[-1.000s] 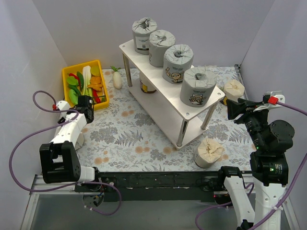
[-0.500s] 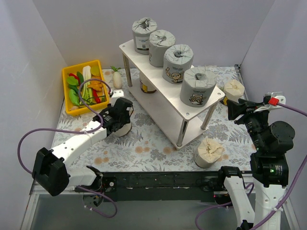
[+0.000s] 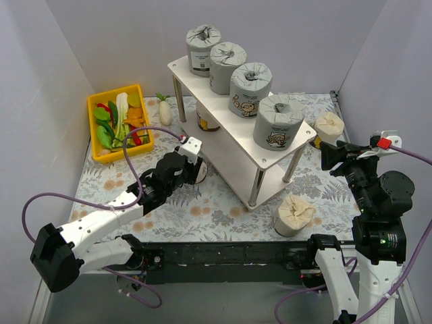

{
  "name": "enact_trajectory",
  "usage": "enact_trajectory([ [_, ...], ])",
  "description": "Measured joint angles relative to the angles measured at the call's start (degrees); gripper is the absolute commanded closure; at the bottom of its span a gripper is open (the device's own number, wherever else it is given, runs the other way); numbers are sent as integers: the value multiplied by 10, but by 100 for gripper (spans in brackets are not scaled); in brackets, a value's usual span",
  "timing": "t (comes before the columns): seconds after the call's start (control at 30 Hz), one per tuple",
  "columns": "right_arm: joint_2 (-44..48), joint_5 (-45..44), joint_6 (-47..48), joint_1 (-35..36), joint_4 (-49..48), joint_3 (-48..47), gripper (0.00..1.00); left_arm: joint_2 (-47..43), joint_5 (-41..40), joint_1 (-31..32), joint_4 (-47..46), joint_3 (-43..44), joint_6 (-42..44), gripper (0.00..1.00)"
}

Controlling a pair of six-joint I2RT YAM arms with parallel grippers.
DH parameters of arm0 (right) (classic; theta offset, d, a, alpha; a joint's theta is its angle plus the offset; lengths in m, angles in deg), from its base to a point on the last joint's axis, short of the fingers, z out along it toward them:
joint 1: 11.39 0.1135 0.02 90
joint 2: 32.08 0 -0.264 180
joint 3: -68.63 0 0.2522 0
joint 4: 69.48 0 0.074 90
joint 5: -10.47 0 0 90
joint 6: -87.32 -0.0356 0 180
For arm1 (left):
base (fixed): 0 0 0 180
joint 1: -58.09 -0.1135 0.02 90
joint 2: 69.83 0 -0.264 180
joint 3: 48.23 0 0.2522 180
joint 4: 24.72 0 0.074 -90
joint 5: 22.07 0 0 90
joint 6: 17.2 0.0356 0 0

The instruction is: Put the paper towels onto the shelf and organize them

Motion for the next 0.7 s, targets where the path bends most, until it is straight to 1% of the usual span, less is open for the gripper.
enact_trajectory([
  [0.13,0,-5,4,0,4,-2,44,-15,32,0,-71,-20,81,68],
  [0.27,0,-10,7,0,6,-8,43,-1,97,0,-126,-22,153,69],
  [0.43,2,-21,10,0,10,-11,44,47,142,0,-187,-19,202,67],
  [0.63,6,-35,15,0,15,-12,43,123,160,0,-230,-4,232,65],
  [0.67,6,-36,16,0,15,-13,43,133,161,0,-237,0,234,64],
  [0.7,6,-36,16,0,15,-13,43,142,162,0,-247,3,235,59],
])
